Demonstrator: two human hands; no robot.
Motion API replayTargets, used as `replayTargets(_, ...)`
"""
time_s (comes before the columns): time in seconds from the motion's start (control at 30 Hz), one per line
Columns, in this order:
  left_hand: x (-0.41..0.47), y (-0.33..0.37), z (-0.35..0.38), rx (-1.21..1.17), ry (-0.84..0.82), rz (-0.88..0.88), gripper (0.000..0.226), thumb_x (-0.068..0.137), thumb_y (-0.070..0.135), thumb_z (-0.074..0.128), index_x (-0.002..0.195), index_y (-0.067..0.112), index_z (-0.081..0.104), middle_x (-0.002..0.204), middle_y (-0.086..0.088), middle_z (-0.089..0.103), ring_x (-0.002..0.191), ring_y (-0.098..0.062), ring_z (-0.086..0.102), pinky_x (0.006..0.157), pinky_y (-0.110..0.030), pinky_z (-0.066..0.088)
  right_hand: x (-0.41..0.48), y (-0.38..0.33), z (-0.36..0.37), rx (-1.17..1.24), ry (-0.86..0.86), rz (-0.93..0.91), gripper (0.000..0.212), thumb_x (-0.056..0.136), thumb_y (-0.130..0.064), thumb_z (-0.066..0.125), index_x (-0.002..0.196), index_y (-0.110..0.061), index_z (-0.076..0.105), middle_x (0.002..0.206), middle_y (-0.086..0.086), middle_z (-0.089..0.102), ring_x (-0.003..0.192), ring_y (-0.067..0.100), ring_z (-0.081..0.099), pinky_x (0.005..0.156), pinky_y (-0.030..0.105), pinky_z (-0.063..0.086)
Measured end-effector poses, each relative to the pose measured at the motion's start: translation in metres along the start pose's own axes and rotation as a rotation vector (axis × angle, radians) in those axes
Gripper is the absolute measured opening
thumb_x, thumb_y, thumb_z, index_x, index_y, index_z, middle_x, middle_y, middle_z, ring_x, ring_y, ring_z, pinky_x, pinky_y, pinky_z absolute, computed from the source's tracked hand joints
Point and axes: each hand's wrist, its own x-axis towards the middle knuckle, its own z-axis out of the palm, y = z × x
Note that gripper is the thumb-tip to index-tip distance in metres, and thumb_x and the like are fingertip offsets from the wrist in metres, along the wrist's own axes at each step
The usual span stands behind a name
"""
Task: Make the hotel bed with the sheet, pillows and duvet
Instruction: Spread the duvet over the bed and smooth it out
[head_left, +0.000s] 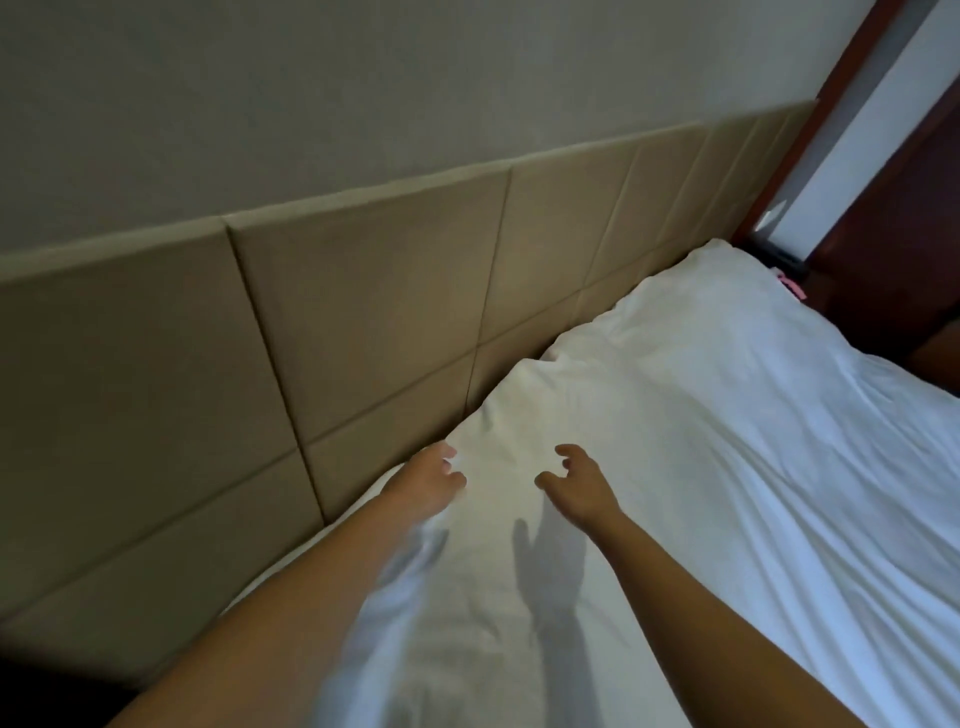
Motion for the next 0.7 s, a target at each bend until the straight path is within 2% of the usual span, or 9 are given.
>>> replayTargets(0.07, 0.038, -0.016, -0.004, 0.043, -0.049, -0.038, 0.056, 0.08, 0.027, 0.062, 0.133, 0.017, 0.048, 0.129, -0.001, 0.05, 0.117, -0.021, 0.055, 0.1, -0.035, 0.045, 0.032, -0.002, 0.014, -0.066, -0.029, 0.059, 0.067, 0.086, -0.03, 0.063, 0.146, -0.018, 0.035, 0.149, 0.011, 0.038, 0.132, 0.029, 0.045, 0.105, 0.042, 0.041)
replayTargets(0.2, 0.107, -0.056, 0.003, 0.104, -0.104, -0.072, 0.08, 0.056, 0.045, 0.055, 0.132, 0.021, 0.047, 0.136, 0.0, 0.052, 0.121, -0.017, 0.053, 0.1, -0.037, 0.046, 0.086, -0.007, 0.045, -0.207, -0.05, 0.113, 0.068, 0.086, -0.039, 0.063, 0.144, -0.019, 0.036, 0.144, 0.01, 0.042, 0.128, 0.032, 0.045, 0.102, 0.041, 0.042)
replayTargets(0.27, 0.119, -0.055, 0.0, 0.198, -0.128, -0.049, 0.076, 0.063, 0.039, 0.056, 0.136, 0.022, 0.045, 0.137, 0.001, 0.051, 0.122, -0.019, 0.052, 0.1, -0.038, 0.047, 0.106, -0.009, 0.059, -0.234, -0.089, 0.145, 0.07, 0.083, -0.045, 0.065, 0.141, -0.015, 0.039, 0.139, 0.01, 0.045, 0.124, 0.03, 0.048, 0.098, 0.037, 0.042)
replayTargets(0.37, 0.137, -0.058, 0.002, 0.364, -0.184, -0.025, 0.083, 0.078, 0.031, 0.063, 0.149, 0.019, 0.024, 0.15, -0.004, 0.034, 0.135, -0.024, 0.038, 0.107, -0.038, 0.039, 0.125, -0.003, 0.076, -0.272, -0.154, 0.205, 0.087, 0.076, -0.051, 0.071, 0.145, -0.013, 0.033, 0.141, 0.008, 0.043, 0.127, 0.027, 0.047, 0.098, 0.033, 0.041)
replayTargets(0.47, 0.157, -0.073, 0.008, 0.461, -0.227, -0.027, 0.101, 0.076, 0.041, 0.068, 0.153, 0.019, 0.006, 0.157, -0.007, 0.016, 0.144, -0.027, 0.019, 0.114, -0.042, 0.029, 0.136, 0.009, 0.088, -0.365, -0.177, 0.199, 0.097, 0.071, -0.054, 0.077, 0.146, -0.014, 0.032, 0.143, 0.006, 0.04, 0.128, 0.025, 0.046, 0.101, 0.033, 0.041)
replayTargets(0.53, 0.164, -0.082, 0.011, 0.452, -0.238, -0.066, 0.114, 0.07, 0.048, 0.072, 0.153, 0.017, 0.001, 0.158, -0.007, 0.013, 0.145, -0.027, 0.018, 0.114, -0.042, 0.028, 0.141, 0.016, 0.094, -0.402, -0.16, 0.208, 0.085, 0.073, -0.05, 0.076, 0.141, -0.016, 0.039, 0.137, 0.004, 0.042, 0.123, 0.024, 0.05, 0.097, 0.032, 0.043)
replayTargets(0.57, 0.165, -0.086, 0.013, 0.445, -0.239, -0.099, 0.117, 0.068, 0.051, 0.073, 0.153, 0.015, 0.002, 0.158, -0.008, 0.015, 0.144, -0.027, 0.021, 0.114, -0.042, 0.029, 0.143, 0.018, 0.097, -0.424, -0.131, 0.204, 0.072, 0.076, -0.047, 0.073, 0.135, -0.018, 0.046, 0.132, 0.003, 0.045, 0.118, 0.024, 0.053, 0.093, 0.032, 0.044)
replayTargets(0.67, 0.161, -0.096, 0.022, 0.417, -0.214, -0.166, 0.107, 0.066, 0.056, 0.075, 0.149, 0.013, 0.023, 0.151, -0.008, 0.033, 0.135, -0.026, 0.039, 0.107, -0.038, 0.038, 0.142, 0.024, 0.107, -0.535, 0.005, 0.116, 0.021, 0.09, -0.031, 0.057, 0.105, -0.019, 0.064, 0.109, 0.001, 0.054, 0.094, 0.022, 0.06, 0.079, 0.031, 0.05)
replayTargets(0.7, 0.157, -0.098, 0.023, 0.414, -0.201, -0.16, 0.099, 0.067, 0.056, 0.074, 0.146, 0.015, 0.031, 0.147, -0.007, 0.04, 0.131, -0.025, 0.044, 0.105, -0.036, 0.041, 0.139, 0.026, 0.111, -0.586, 0.04, 0.066, 0.018, 0.093, -0.025, 0.05, 0.099, -0.017, 0.065, 0.103, 0.001, 0.053, 0.088, 0.022, 0.06, 0.075, 0.03, 0.05)
